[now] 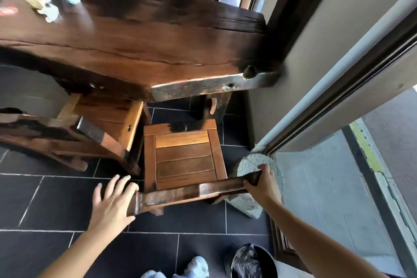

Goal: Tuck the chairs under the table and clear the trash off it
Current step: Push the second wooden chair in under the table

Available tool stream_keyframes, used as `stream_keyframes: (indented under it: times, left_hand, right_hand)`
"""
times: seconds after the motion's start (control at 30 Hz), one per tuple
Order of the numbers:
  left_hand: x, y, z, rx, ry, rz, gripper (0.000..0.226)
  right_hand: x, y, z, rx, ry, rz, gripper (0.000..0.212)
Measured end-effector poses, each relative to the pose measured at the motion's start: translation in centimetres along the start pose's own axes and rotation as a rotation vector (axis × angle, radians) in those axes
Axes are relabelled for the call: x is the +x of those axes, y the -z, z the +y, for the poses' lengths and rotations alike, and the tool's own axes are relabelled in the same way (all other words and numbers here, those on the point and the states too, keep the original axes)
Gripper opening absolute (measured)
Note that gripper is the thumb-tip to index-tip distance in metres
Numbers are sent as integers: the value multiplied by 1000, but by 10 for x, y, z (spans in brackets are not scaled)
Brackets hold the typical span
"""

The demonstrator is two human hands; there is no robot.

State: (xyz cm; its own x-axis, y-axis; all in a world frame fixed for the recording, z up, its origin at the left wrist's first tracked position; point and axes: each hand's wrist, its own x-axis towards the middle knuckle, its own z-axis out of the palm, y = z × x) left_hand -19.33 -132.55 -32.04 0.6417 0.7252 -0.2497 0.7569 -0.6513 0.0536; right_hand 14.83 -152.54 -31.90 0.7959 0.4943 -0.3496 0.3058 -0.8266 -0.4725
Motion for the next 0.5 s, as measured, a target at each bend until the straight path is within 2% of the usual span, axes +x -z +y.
stream_keyframes:
  times: [0.17,0.5]
  left_hand:
    - [35,8,4,6,69,-48,87]
    - [102,33,14,-33,137,-37,67]
  right_hand:
    - [40,8,-23,-21,-4,-42,54]
    - [106,24,-66,-141,-33,-116,59]
